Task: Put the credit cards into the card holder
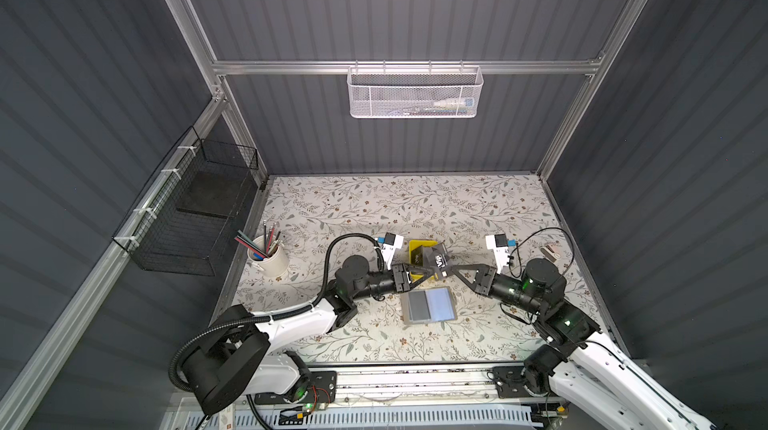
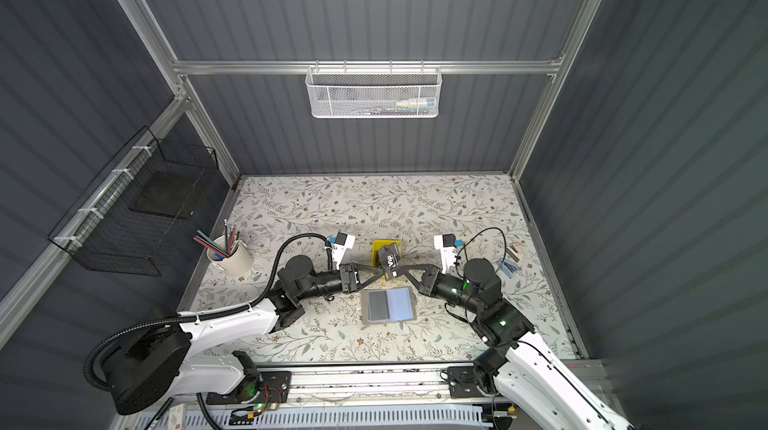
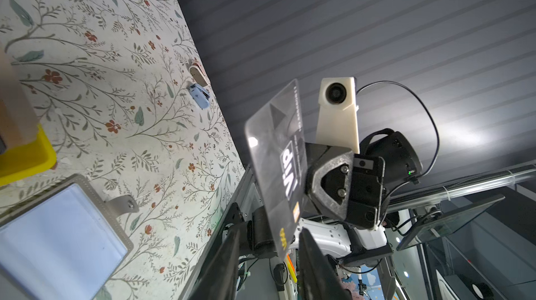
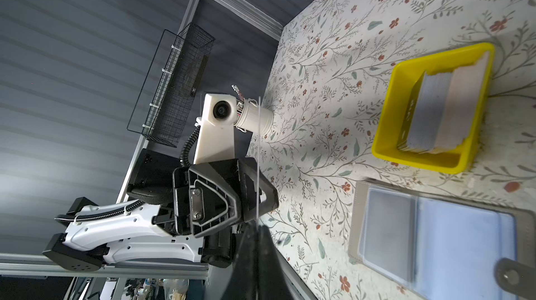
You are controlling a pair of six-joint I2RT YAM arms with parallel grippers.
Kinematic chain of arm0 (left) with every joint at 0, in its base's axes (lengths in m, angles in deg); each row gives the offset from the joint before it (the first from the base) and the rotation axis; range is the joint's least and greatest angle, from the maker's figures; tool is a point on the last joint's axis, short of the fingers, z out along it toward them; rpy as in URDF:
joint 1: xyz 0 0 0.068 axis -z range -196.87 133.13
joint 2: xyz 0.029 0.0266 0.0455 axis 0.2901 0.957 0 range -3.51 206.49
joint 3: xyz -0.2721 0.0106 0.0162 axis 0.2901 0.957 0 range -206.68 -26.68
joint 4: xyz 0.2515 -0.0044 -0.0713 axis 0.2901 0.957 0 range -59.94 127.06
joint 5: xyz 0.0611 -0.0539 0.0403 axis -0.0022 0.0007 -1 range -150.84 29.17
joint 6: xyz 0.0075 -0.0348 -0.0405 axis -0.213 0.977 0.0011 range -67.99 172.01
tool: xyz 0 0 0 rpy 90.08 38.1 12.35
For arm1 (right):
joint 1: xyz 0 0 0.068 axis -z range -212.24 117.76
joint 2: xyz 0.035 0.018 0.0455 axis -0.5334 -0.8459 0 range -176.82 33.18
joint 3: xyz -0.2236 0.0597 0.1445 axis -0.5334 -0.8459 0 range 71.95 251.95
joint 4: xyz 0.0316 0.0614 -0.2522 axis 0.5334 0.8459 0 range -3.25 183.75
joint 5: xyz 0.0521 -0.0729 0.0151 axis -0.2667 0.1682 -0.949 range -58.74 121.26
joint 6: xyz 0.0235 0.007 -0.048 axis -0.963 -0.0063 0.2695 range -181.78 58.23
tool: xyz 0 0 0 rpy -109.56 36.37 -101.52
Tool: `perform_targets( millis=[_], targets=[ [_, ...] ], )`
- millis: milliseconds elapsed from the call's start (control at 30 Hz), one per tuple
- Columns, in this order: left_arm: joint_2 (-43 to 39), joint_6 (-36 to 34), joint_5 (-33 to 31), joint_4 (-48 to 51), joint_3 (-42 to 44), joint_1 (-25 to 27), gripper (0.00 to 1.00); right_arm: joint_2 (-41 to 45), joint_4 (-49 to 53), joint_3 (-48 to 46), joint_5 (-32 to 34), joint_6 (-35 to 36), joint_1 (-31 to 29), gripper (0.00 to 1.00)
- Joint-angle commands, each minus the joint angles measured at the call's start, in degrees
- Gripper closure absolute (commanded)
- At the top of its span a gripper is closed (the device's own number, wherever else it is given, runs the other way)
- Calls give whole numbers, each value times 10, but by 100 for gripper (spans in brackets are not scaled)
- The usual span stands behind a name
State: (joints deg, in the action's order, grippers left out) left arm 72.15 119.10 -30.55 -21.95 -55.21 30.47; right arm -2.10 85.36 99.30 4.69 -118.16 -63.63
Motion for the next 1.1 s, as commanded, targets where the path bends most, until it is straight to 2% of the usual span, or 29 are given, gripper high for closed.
perform_targets(
  millis=[0, 633, 1067],
  targets=[
    [7, 15, 5, -37, -6, 2, 66, 6, -47, -8, -13, -14, -2, 96],
    [49, 41, -1, -75, -25, 11, 73, 8, -90, -54, -15, -36, -2, 96],
    [80, 70, -8, -139, -27, 12, 79, 9, -88, -73, 5, -36, -2, 94]
  ],
)
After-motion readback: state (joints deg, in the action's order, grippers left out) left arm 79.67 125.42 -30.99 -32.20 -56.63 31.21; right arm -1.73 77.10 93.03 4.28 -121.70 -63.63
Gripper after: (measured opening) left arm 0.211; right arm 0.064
